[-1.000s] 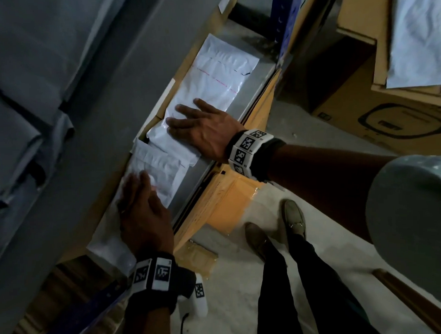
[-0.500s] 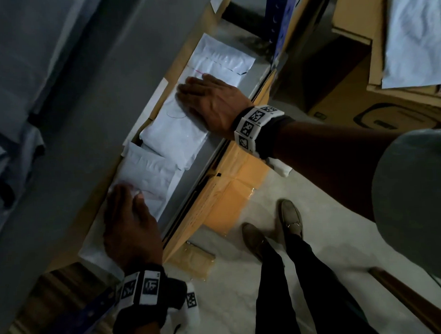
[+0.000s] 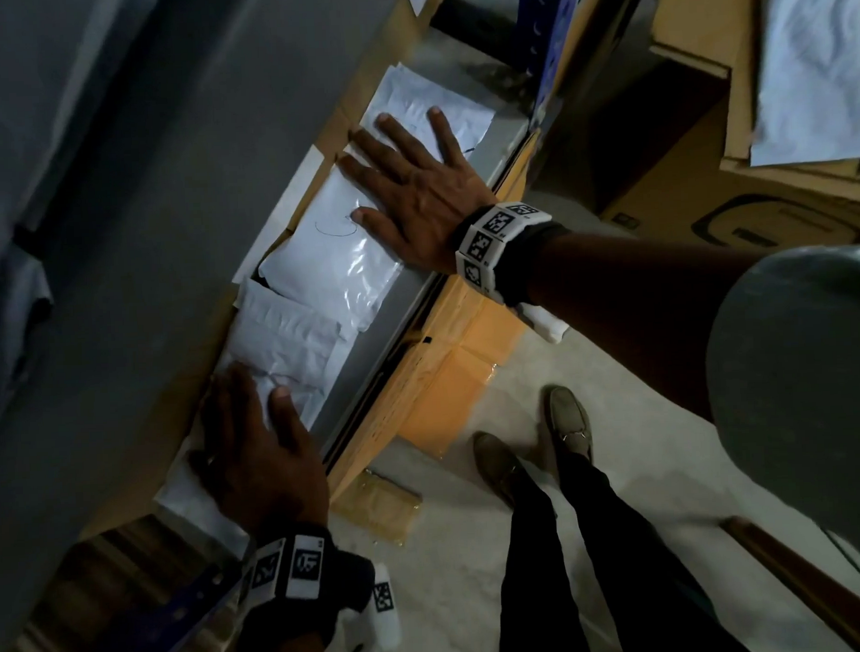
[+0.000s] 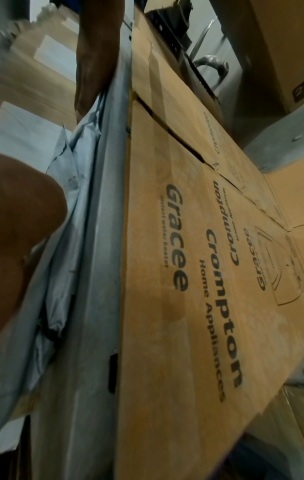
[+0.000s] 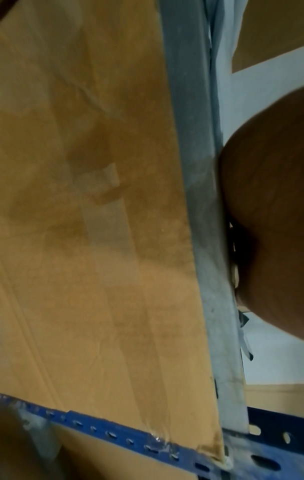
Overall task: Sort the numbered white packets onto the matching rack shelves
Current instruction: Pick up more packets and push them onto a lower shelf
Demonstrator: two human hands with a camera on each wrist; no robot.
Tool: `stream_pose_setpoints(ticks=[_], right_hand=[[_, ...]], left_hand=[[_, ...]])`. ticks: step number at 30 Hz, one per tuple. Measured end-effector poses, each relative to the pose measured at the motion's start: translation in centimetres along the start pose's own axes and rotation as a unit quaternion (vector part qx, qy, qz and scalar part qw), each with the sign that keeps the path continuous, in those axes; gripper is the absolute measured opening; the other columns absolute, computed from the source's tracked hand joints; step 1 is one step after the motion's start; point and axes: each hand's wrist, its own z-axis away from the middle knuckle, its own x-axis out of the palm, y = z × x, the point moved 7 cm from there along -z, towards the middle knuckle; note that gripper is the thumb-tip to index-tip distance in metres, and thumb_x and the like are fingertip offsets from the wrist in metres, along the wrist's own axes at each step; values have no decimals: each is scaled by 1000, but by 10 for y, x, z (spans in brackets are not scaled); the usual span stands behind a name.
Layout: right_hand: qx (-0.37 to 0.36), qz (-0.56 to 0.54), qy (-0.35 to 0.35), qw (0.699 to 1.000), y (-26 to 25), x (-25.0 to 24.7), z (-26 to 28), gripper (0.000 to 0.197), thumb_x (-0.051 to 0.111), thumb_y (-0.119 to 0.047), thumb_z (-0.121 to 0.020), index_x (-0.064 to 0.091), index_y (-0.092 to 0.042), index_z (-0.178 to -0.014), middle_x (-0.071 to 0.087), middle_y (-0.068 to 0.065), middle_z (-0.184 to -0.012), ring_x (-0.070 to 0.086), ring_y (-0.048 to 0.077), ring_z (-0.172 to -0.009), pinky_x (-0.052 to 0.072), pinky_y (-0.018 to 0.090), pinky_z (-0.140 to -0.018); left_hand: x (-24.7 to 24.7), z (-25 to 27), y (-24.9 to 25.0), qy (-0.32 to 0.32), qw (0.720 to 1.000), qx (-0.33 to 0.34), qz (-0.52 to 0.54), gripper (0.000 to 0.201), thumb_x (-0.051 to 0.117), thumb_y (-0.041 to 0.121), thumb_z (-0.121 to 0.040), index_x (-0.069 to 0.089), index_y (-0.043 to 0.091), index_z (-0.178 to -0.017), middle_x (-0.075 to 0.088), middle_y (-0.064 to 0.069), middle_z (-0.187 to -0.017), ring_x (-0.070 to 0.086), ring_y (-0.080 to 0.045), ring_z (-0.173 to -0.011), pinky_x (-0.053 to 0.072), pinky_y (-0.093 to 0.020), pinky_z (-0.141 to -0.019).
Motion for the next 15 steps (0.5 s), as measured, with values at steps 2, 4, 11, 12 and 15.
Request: stream_pose_setpoints(ticks=[2, 4, 11, 12, 15], right_hand=[[-2, -2, -1, 1000, -1, 0, 0, 68, 5, -60, -104, 13, -28, -164, 9, 3, -171, 2, 28, -158, -5, 64, -122], [-8, -5, 3, 1000, -1, -3, 2, 68, 6, -60, -104, 12, -26, -164, 10, 4, -171, 3, 27, -158, -4, 64, -122], [-16, -34, 53, 998, -8, -29, 24, 62, 21, -47, -106, 33, -16, -158, 33, 9, -164, 22, 27, -155, 2, 58, -125], [-14, -40, 67, 997, -8, -34, 31, 57, 28, -43, -105, 43, -16, -153, 42, 10, -158, 32, 27, -151, 5, 57, -125], [24, -66, 113, 991, -5, -56, 62, 35, 49, -30, -96, 66, -20, -125, 66, 6, -125, 60, 30, -121, 20, 57, -121]], left_hand=[[-1, 0, -2, 10, 1000, -3, 3, 50, 38, 42, -108, 44, 14, -150, 45, -14, -153, 42, -32, -140, 34, -60, -108], [-6, 2, -3, 30, 999, -10, 12, 51, 41, 41, -108, 45, 11, -149, 48, -15, -150, 45, -34, -138, 36, -61, -107], [-26, 4, 7, 57, 998, -4, 35, 46, 43, 43, -107, 59, 13, -137, 58, -9, -141, 53, -32, -129, 44, -51, -101], [-31, 4, 8, 56, 997, -5, 44, 42, 44, 42, -106, 63, 15, -132, 61, -8, -136, 55, -32, -124, 46, -48, -96], [-48, 3, 18, 46, 997, 4, 67, 30, 50, 36, -104, 72, 17, -114, 66, -11, -117, 59, -36, -105, 45, -44, -80]])
